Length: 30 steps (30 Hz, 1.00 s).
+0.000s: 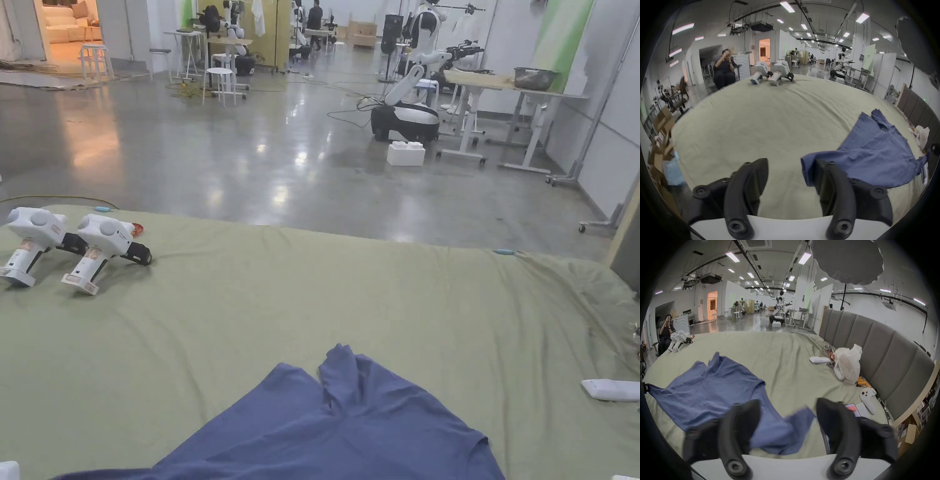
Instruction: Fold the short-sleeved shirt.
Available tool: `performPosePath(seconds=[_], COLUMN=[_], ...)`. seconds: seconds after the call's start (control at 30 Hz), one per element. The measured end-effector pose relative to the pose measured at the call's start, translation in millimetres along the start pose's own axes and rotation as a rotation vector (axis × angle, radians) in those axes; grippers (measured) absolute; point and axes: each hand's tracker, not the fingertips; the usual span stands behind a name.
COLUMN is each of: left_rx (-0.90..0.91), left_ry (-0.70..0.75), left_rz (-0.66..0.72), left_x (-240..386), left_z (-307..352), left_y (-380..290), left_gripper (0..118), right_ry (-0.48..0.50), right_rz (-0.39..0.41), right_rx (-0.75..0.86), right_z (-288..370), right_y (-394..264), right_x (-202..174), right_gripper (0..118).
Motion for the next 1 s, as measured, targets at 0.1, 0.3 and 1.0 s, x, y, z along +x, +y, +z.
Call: performPosePath(seconds=[0.1,0.3,1.0], left_rx=[0.043,0.138,0.543], left_ry=[0.005,0.071,-0.155], left_rz=[-0.046,-0.122,-0.187], left_x=[11.7,55.0,129.3], left_z=[-0.2,11.1,53.3], left_y=[8.6,26.6,26.9], left_gripper=[66,70,0], right_ry=[0.013,0.092,0.113], right_rz=[0.004,-0.016,-0.083], right_rx=[0.077,0.165,0.466], right_z=[13.0,24.7,53.0], right_y=[12.5,36.4,47.6], right_x=[-15.0,-57.0,-134.5], right_gripper=[86,86,0])
